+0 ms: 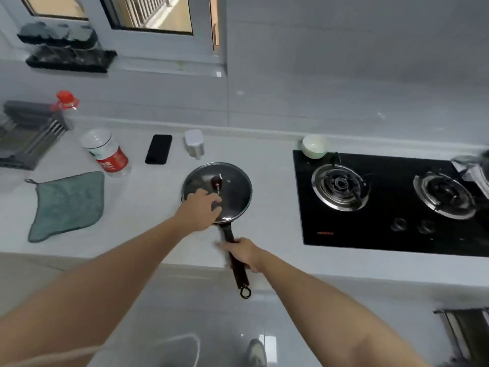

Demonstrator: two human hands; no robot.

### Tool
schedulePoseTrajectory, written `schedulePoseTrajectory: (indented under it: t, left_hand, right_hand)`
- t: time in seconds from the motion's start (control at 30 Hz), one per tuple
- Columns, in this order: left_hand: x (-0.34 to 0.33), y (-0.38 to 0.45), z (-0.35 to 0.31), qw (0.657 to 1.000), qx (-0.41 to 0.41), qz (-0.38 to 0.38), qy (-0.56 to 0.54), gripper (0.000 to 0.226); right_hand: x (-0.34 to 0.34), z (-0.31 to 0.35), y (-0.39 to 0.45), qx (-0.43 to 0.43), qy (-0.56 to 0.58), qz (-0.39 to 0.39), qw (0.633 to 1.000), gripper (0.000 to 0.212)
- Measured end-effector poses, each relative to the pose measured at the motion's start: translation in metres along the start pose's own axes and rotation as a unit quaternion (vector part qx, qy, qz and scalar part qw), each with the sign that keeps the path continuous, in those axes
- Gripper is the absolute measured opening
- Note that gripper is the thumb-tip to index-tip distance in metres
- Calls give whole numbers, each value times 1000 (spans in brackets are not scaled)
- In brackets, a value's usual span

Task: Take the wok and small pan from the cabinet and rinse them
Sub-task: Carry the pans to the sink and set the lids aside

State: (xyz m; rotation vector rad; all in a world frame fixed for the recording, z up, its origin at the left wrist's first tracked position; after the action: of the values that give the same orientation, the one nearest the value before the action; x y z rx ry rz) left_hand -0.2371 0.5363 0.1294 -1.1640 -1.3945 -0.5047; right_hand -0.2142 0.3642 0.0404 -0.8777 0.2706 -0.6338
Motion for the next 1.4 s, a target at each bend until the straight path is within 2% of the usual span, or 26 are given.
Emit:
schedulePoseTrajectory:
  t: [0.07,0.17,0.37,0.5,0.57,0.67,0.8,0.9,1.07,1.27,1.4]
  left_hand:
    - [-3,13,3,999,-8,2,33,43]
    - [-5,31,5,999,-16,-12,43,48]
    - [-3,69,-6,998,-16,-53,25,54]
    - [-8,97,-11,1000,-4,-20,15,49]
    - [-11,96,-11,999,-3,-31,11,46]
    - [-4,81,-7,997,-3,-77,28,37]
    - [34,45,35,991,58,-109,48,33]
    - [68,4,95,984,119,-111,79,46]
    - [122,-92,223,959,235,-137,76,47]
    - [145,-230,372,918,352,-170,64,33]
    - [153,-323,474,897,395,-185,70,22]
  right_hand:
    - [-8,-4,17,-27,53,36,998,41]
    - [-3,-8,32,-36,48,21,998,35]
    - [27,12,23,-13,-51,-52,997,39]
    - [48,24,15,28,-157,-96,983,31]
    - [51,22,11,49,-192,-103,975,30]
    - [47,21,2,71,-217,-94,969,31]
    - [15,49,-10,105,-273,-42,955,36]
    - [-36,83,-14,134,-319,14,938,27]
    - [-174,139,-24,179,-369,109,906,27]
    - [-349,172,-50,237,-450,175,843,23]
    - [-469,181,-76,231,-472,227,820,26]
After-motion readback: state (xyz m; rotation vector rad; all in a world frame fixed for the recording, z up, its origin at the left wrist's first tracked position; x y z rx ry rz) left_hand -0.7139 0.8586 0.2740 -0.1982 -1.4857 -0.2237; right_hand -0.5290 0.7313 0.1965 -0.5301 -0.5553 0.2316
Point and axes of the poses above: each hand's wrist, its own y-axis towards the middle knuckle, its own x-axis out of the back of the hand, z = x × y, the point moved 4 cm from there along y, towards the middle knuckle, and after that the axes turned 8 degrees about y, right-handed, at the moved point
